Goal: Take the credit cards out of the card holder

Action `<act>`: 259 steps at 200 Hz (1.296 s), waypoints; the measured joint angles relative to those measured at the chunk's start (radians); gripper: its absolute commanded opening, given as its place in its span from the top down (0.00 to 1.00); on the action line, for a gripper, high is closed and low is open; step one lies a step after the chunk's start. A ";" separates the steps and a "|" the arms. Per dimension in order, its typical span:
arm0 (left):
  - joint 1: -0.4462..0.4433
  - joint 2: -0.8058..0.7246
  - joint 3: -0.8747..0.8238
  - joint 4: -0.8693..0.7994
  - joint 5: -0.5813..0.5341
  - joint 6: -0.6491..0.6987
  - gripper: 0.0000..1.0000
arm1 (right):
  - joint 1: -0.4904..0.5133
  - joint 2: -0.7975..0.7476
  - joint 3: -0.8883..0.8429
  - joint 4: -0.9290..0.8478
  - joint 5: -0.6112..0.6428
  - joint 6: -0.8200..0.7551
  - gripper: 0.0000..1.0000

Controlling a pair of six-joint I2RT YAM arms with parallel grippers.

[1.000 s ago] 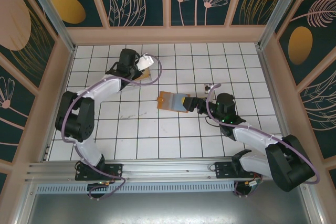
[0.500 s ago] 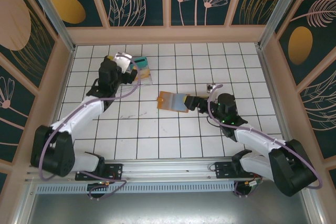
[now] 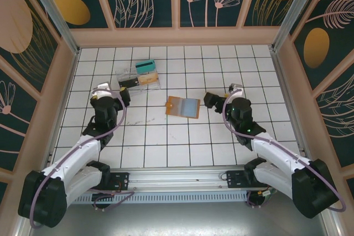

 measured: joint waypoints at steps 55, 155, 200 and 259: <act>0.006 0.002 -0.082 0.137 -0.193 0.028 0.01 | -0.052 -0.063 -0.036 0.053 0.267 -0.174 0.01; 0.213 0.407 -0.106 0.513 -0.185 0.096 0.01 | -0.327 0.221 -0.156 0.404 0.345 -0.314 0.01; 0.279 0.478 -0.137 0.726 -0.072 0.119 0.01 | -0.405 0.412 -0.158 0.591 0.193 -0.393 0.01; 0.280 0.521 -0.165 0.902 0.103 0.180 0.01 | -0.491 0.556 -0.192 0.800 -0.014 -0.405 0.01</act>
